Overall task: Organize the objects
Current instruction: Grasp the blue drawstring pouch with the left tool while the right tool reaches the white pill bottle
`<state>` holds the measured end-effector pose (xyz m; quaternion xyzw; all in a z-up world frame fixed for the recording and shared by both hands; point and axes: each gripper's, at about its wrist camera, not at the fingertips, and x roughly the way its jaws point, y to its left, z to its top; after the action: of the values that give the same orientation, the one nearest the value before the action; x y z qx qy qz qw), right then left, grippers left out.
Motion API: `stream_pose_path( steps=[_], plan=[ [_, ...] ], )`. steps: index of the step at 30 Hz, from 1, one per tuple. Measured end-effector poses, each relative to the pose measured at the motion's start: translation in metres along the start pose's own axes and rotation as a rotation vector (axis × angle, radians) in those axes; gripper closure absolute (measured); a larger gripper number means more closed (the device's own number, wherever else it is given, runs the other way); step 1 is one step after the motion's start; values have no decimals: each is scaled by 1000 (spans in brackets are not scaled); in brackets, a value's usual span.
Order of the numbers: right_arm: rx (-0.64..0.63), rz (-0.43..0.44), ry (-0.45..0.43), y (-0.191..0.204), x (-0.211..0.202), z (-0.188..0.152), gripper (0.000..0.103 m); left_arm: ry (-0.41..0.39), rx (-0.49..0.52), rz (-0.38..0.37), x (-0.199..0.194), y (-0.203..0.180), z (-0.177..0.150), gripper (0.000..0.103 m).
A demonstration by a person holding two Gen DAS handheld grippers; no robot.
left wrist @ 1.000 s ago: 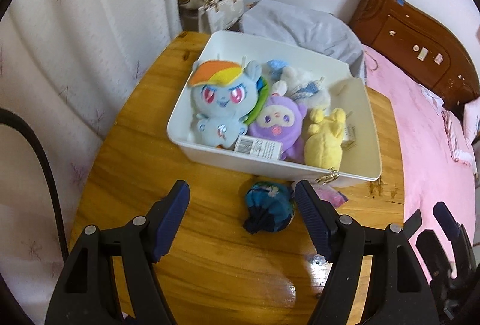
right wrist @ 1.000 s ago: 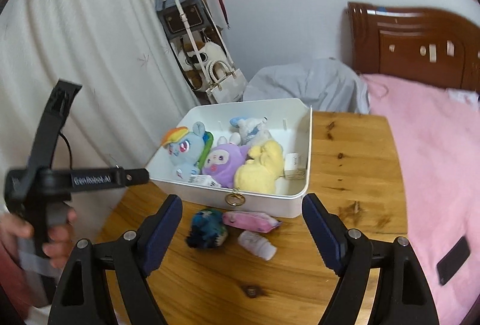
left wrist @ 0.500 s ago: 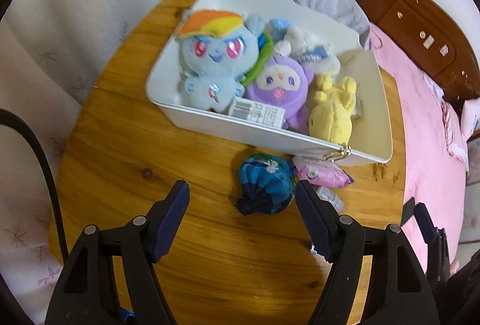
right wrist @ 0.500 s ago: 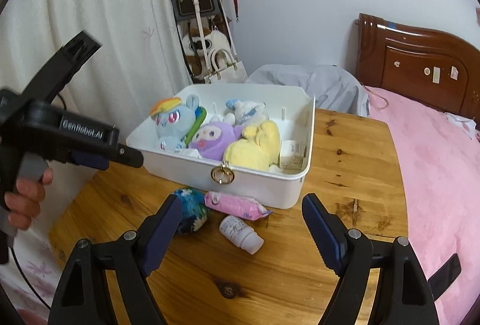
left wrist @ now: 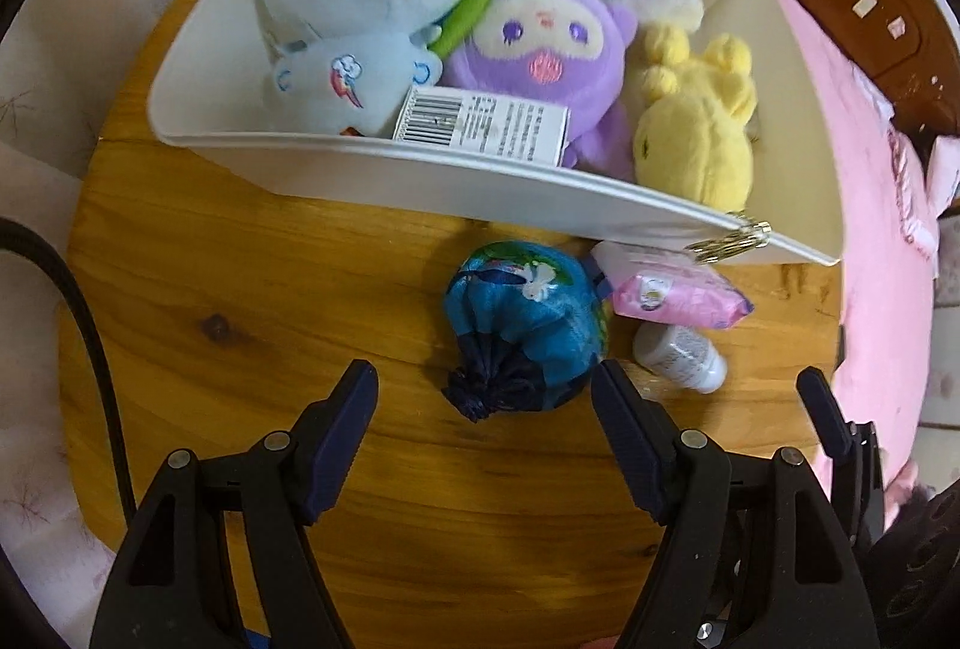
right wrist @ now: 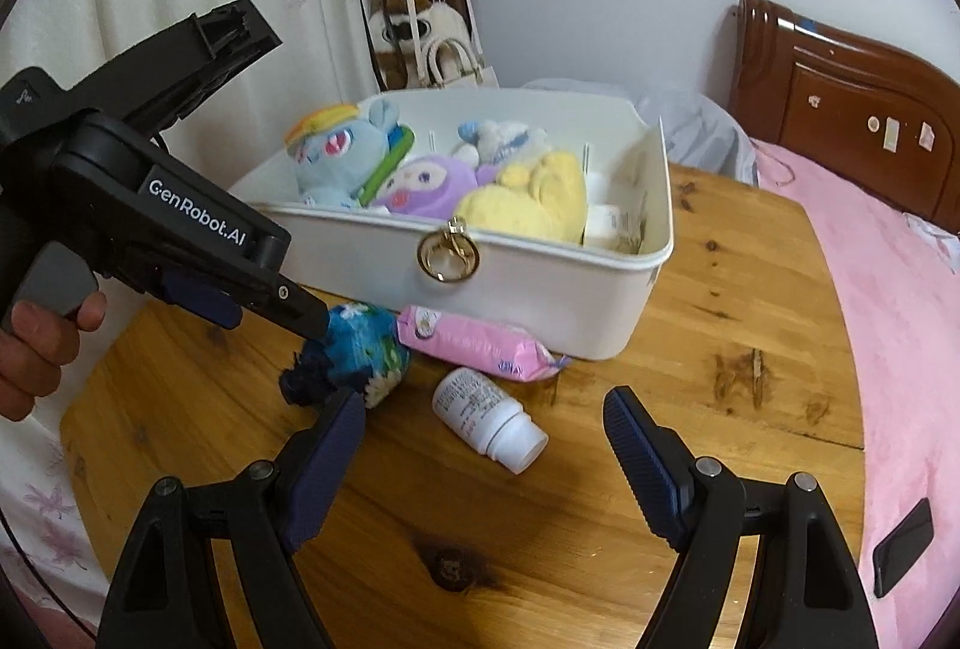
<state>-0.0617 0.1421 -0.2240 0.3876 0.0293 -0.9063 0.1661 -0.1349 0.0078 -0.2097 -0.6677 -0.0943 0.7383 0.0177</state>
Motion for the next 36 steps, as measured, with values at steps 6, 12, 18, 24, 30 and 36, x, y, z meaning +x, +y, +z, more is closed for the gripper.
stream_pose_path(
  steps=[6,12,18,24,30,36],
  plan=[
    [7,-7,24,1,19,-5,27,40,53,7,18,-6,3,25],
    [15,-16,57,2,32,-11,33,60,66,-17,27,-9,6,24],
    [14,-15,75,3,40,-13,39,72,67,-38,32,-11,7,24],
    [5,-14,79,5,45,-11,48,87,77,-47,35,-14,6,24],
    [1,-14,93,6,49,-12,54,87,75,-53,36,-14,5,24],
    [-10,-10,102,8,50,-11,63,70,79,-57,35,-16,1,25]
  ],
)
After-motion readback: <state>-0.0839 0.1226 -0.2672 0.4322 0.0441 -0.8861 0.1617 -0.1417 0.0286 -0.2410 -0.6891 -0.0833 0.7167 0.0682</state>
